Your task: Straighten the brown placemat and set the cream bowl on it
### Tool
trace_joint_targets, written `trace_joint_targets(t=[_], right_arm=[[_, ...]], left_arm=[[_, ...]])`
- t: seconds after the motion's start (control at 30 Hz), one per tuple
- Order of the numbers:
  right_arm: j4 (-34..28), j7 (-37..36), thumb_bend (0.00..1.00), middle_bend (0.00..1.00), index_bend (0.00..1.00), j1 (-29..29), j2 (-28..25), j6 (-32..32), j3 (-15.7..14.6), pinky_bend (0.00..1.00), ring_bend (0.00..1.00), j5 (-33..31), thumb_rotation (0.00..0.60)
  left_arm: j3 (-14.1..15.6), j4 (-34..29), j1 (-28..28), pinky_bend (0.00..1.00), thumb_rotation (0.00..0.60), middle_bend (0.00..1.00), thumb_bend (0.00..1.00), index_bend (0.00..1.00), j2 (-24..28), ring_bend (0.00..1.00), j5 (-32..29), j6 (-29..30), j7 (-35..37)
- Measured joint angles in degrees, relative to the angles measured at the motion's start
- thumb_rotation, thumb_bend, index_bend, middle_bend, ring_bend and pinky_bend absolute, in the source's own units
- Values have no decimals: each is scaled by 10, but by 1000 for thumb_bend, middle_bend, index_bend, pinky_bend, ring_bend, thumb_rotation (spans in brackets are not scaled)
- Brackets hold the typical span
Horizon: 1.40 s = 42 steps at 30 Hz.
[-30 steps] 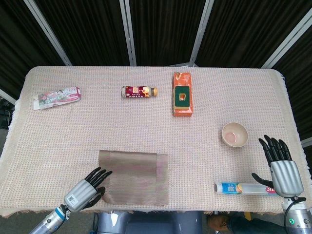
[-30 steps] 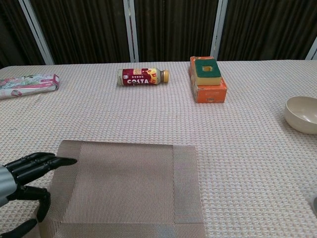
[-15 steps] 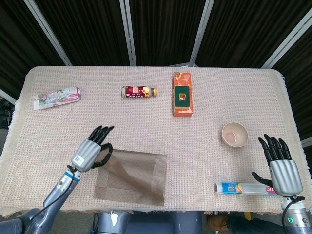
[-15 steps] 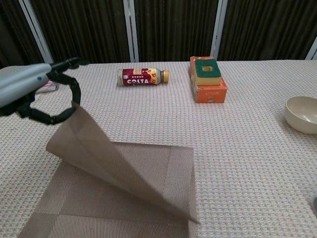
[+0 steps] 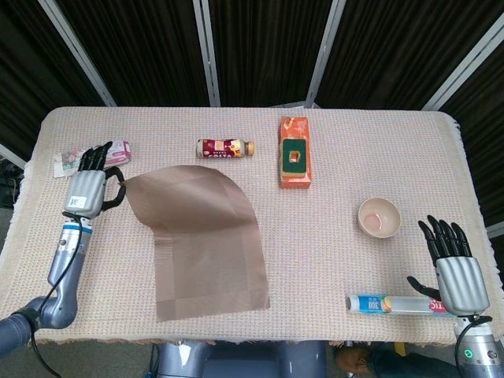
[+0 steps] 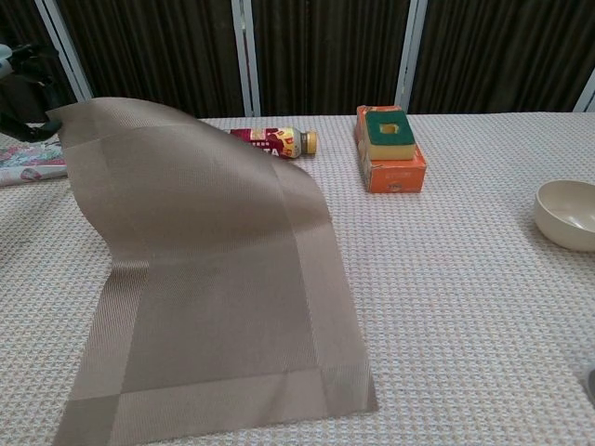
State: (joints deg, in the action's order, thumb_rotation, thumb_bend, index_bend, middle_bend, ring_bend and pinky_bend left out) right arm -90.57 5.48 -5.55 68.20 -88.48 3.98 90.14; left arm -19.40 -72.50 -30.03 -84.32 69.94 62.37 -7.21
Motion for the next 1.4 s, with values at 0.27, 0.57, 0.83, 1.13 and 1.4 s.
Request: trace_joint_targets(t=[0.27, 0.57, 0.83, 1.13, 1.4], right_arm=[[3, 15, 0, 0, 0, -4, 6, 10, -8, 0, 0, 11, 600], [6, 33, 0, 0, 48, -40, 9, 47, -29, 0, 0, 83, 600], [-12, 44, 0, 0, 170, -137, 16, 154, -29, 0, 0, 142, 600], [34, 75, 74, 0, 274, -248, 108, 267, 14, 0, 0, 141, 600], [136, 87, 112, 16, 327, -294, 198, 317, 25, 0, 0, 115, 600]], left_arm=[[24, -7, 32, 0, 600, 0, 15, 0, 46, 0, -30, -8, -12], [47, -87, 85, 0, 600, 0, 16, 0, 104, 0, -16, 67, -24], [76, -183, 144, 0, 600, 0, 25, 0, 156, 0, -9, 136, -52], [98, -199, 172, 0, 600, 0, 50, 0, 173, 0, 9, 163, -32], [104, -184, 179, 0, 600, 0, 53, 0, 175, 0, 25, 173, -18]])
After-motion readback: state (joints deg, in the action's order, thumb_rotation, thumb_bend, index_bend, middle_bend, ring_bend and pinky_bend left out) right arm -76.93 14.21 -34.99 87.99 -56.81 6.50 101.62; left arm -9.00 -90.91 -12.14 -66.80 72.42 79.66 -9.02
